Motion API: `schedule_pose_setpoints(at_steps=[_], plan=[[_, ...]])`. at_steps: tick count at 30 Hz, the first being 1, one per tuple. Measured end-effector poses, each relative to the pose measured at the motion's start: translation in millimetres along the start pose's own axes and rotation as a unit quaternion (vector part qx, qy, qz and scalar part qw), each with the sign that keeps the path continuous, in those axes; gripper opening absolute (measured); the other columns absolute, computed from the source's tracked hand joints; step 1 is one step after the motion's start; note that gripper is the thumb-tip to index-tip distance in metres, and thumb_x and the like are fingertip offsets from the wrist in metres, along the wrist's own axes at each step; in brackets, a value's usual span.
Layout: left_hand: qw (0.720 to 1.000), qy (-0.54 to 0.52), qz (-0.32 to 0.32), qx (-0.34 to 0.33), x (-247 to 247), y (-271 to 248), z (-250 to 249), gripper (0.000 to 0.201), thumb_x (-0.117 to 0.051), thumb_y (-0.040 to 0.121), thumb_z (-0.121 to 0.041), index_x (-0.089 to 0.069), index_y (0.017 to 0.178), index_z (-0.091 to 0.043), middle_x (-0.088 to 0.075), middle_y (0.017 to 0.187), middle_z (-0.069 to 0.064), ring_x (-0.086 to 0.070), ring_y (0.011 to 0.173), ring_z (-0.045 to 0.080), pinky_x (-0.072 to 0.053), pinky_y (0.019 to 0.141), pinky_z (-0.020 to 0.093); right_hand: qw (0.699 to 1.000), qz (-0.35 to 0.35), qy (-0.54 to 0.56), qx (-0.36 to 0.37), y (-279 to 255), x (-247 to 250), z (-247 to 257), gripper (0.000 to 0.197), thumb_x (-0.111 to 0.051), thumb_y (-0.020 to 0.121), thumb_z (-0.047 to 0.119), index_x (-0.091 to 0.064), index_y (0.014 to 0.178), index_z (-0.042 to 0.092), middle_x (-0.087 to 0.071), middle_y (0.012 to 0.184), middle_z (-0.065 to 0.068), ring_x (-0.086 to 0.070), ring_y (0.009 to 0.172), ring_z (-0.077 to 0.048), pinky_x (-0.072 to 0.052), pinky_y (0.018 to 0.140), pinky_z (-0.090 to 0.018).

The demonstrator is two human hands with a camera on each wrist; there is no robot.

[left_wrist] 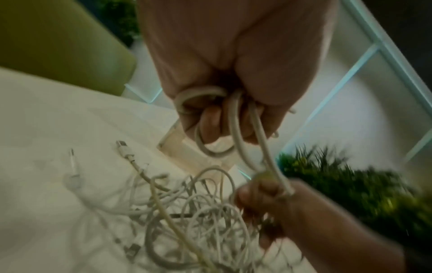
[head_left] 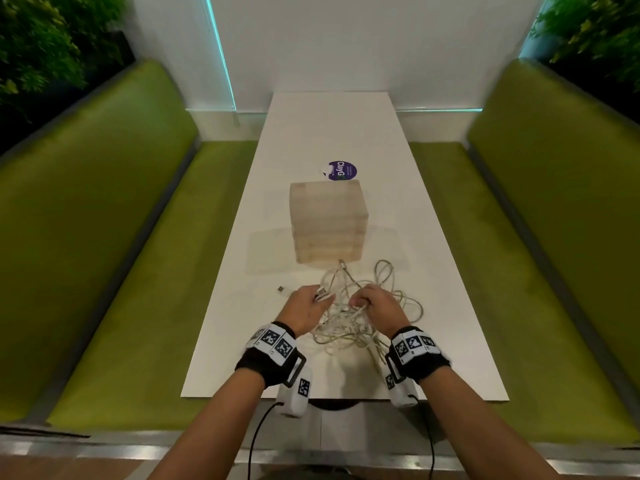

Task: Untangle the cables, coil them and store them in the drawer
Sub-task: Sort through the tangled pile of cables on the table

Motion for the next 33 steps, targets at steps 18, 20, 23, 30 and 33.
schedule_pose_setpoints(at_steps=[18,20,23,30,33], plan=[[0.982,-0.151,-0.105,0.036,9,-15,10,0.031,-0.058,0.091,-0.019,-0.054,0.061,-0.012,-0.041,0.044,-0.01,-0.035,0.039,0.002,-0.03,0.048,0.023,0.995,-0.074,-0.022,0.058,12,-6,-2,0.008,-0.07,0.082,0.017,-0.073,0.087,0.012,-0.056,0.095,0.003,-0.053,0.083,-0.013,-0.046,0.074,-0.027],[0.964,-0.2,-0.165,0.059,27,-16,16,0.032,-0.057,0.091,-0.015,-0.054,0.059,-0.014,-0.04,0.038,-0.011,-0.033,0.037,0.002,-0.029,0.048,0.025,0.995,-0.099,-0.009,0.02,13,-1,-13,0.005,-0.073,0.079,0.013,-0.075,0.083,0.012,-0.056,0.097,0.003,-0.053,0.088,-0.015,-0.049,0.078,-0.034],[0.968,-0.183,-0.161,0.055,51,-17,25,0.032,-0.058,0.091,-0.015,-0.055,0.059,-0.014,-0.039,0.038,-0.011,-0.032,0.039,0.004,-0.028,0.049,0.026,0.999,-0.029,0.017,-0.012,11,8,-18,0.004,-0.072,0.08,0.014,-0.074,0.083,0.013,-0.055,0.089,0.006,-0.057,0.083,-0.016,-0.053,0.077,-0.044],[0.994,-0.102,-0.002,0.031,48,-44,28,0.032,-0.06,0.087,-0.018,-0.054,0.055,-0.016,-0.037,0.042,-0.011,-0.032,0.041,0.004,-0.027,0.047,0.02,0.997,0.063,-0.019,0.041,-9,26,21,0.02,-0.063,0.088,0.013,-0.071,0.105,0.019,-0.066,0.116,0.0,-0.06,0.103,-0.014,-0.046,0.092,-0.03],[0.995,-0.091,0.022,0.025,42,-54,28,0.026,-0.059,0.077,-0.028,-0.055,0.055,-0.017,-0.04,0.043,-0.01,-0.034,0.041,0.003,-0.029,0.047,0.016,0.993,0.101,-0.06,0.022,-22,34,35,0.025,-0.062,0.089,0.018,-0.067,0.113,0.022,-0.065,0.121,0.001,-0.059,0.102,-0.01,-0.043,0.089,-0.025]])
Point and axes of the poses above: each hand's wrist, its own y-axis towards the middle knuckle, its own x-axis out of the back of the hand, z = x × y, the point moved 3 cm from there along y, towards the middle knuckle
